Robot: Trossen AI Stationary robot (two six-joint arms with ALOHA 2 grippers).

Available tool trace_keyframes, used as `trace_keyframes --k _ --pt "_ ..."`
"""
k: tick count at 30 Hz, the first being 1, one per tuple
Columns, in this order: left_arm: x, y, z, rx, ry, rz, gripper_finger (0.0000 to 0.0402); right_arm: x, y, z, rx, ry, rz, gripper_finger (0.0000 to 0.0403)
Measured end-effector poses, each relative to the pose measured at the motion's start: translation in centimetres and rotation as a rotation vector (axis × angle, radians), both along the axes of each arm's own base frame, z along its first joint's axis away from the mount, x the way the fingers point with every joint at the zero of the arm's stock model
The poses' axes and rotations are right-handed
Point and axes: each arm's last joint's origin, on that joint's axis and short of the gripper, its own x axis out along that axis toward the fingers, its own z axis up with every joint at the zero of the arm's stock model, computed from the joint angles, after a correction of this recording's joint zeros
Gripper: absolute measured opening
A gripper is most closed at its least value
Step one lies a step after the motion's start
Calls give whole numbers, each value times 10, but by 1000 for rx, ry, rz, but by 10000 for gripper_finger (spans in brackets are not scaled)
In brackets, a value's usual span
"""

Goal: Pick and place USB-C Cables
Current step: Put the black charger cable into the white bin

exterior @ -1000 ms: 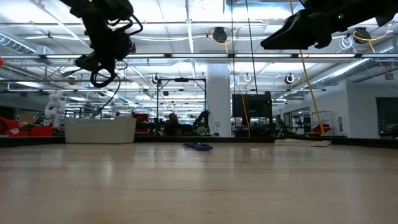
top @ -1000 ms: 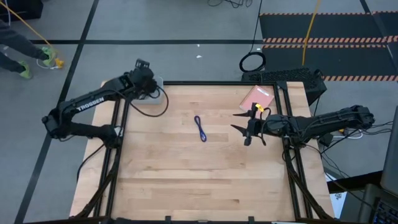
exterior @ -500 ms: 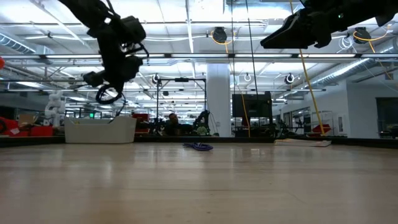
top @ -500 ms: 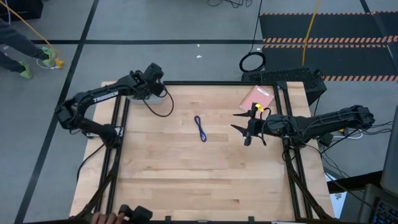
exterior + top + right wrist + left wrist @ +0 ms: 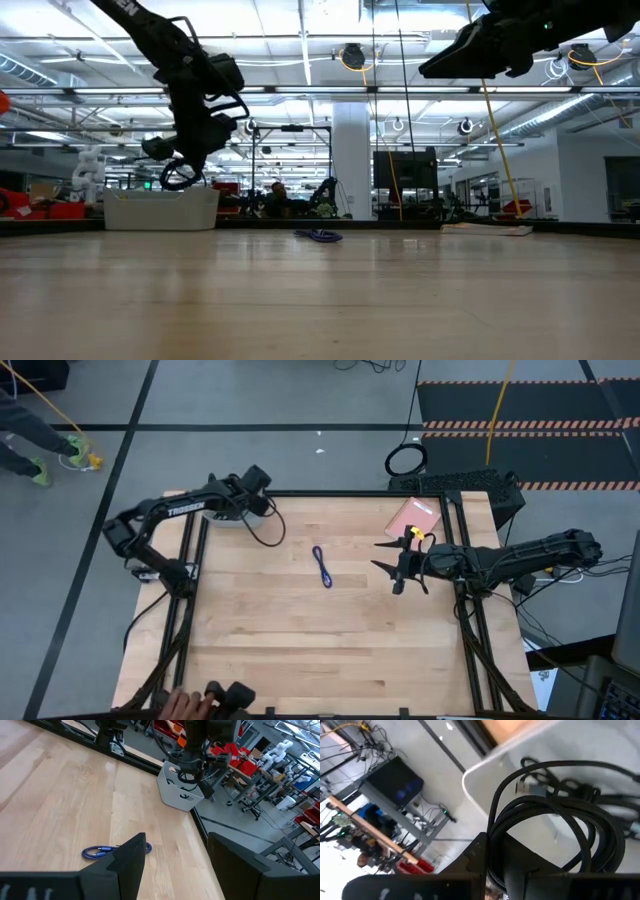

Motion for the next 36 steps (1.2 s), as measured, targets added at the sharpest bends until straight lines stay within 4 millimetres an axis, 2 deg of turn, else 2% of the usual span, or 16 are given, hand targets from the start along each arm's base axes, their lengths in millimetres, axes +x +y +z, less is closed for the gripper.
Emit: trace_keyframes --k 13,21,30,36 --pt "6 9 -24 -79 4 13 42 0 0 -1 0 6 0 208" --pt "9 14 -26 -78 -43 -1 44 0 0 -1 1 6 0 208" --pt "10 17 -25 -61 -75 -3 121 0 0 -1 1 6 0 208" --pt "12 18 -23 -41 -113 11 142 0 0 -1 1 6 0 208"
